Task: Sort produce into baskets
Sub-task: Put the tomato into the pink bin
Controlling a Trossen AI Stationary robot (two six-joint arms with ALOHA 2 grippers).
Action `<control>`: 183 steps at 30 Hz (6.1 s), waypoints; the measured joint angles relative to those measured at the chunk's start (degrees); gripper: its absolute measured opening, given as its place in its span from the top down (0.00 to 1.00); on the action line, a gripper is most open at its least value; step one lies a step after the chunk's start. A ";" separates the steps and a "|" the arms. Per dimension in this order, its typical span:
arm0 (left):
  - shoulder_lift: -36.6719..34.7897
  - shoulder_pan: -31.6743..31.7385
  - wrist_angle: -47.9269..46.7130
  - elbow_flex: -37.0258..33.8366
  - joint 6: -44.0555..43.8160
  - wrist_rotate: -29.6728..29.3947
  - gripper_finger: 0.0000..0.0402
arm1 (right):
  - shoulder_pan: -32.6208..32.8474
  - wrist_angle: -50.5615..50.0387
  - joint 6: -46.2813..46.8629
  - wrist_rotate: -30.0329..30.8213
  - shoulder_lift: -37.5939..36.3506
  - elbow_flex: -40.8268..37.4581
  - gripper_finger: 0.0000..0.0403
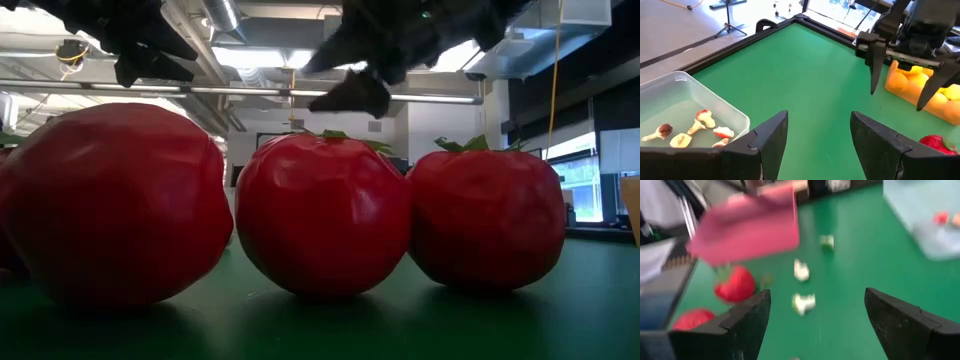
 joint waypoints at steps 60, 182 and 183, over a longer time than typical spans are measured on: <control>-0.02 -0.01 -10.42 -0.02 5.62 12.35 0.48 | 24.90 -48.19 16.48 6.29 16.60 28.13 0.21; -1.07 0.00 -14.67 0.02 16.77 9.44 0.48 | 3.76 6.02 -18.97 -9.29 53.92 67.01 0.36; -1.05 0.00 -14.67 0.02 16.76 9.42 0.48 | 3.72 6.04 -19.60 -8.78 53.92 67.01 0.36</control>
